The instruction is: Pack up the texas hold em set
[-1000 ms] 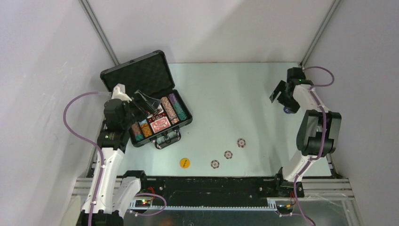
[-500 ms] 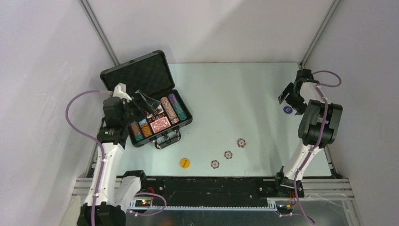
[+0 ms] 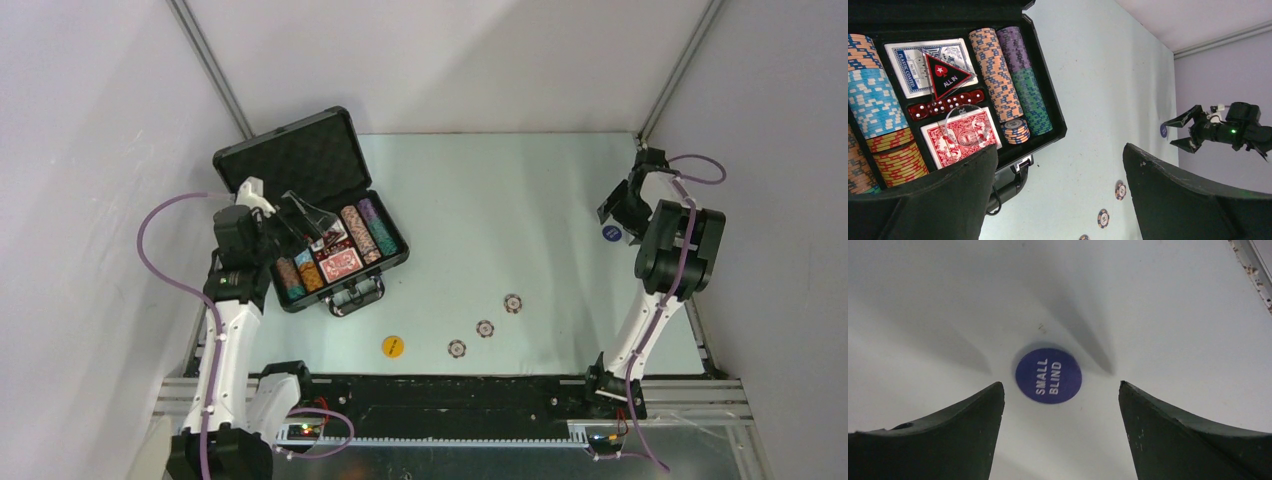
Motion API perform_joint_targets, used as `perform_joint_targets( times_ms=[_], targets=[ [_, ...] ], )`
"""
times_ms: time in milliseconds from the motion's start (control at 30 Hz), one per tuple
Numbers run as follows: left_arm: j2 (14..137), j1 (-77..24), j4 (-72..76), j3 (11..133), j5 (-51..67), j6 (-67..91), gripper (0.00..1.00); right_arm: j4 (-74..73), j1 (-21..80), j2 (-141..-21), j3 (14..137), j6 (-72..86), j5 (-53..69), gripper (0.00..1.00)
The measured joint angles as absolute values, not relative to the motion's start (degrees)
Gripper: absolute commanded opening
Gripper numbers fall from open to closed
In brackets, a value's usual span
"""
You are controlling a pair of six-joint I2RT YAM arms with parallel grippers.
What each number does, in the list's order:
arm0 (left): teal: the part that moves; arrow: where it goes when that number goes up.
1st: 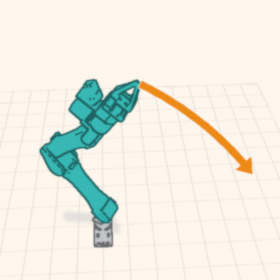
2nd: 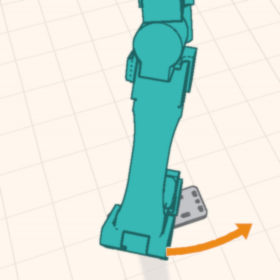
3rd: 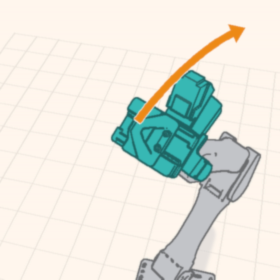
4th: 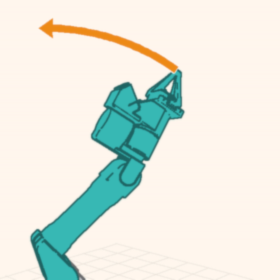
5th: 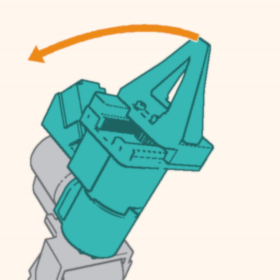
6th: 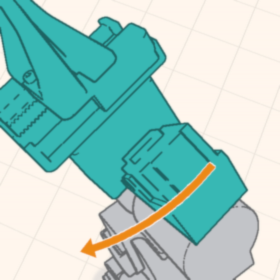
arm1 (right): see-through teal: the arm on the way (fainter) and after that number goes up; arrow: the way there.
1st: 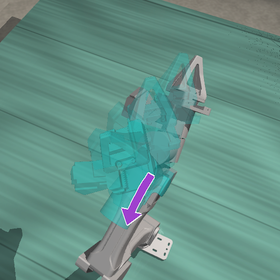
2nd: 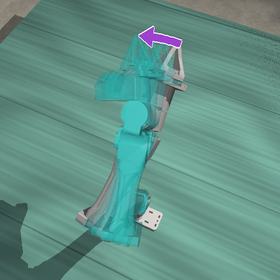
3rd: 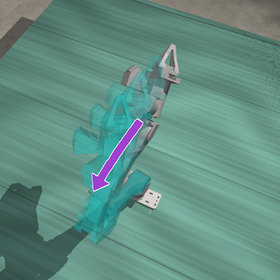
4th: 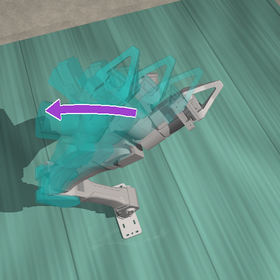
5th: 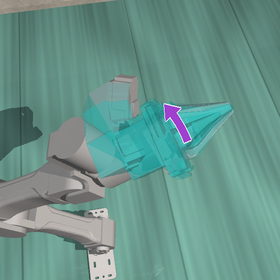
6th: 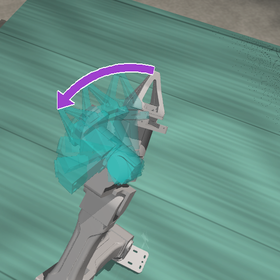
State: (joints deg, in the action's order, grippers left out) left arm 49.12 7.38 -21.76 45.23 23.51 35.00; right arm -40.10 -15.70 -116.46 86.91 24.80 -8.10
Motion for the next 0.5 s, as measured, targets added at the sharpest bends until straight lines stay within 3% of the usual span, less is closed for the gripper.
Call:
perform_joint_targets(
  times_ms=[233, 500],
  targets=[
    [49.17, 7.6, -21.78, 45.23, 24.38, 35.0, 1.0, -39.46, -16.51, -119.22, 88.4, 24.75, -6.98, 0.72],
    [49.15, 7.77, -21.78, 45.23, 24.45, 35.0, 1.0, -39.77, -16.51, -120.38, 90.0, 24.75, -7.01, 0.7]
  ],
)
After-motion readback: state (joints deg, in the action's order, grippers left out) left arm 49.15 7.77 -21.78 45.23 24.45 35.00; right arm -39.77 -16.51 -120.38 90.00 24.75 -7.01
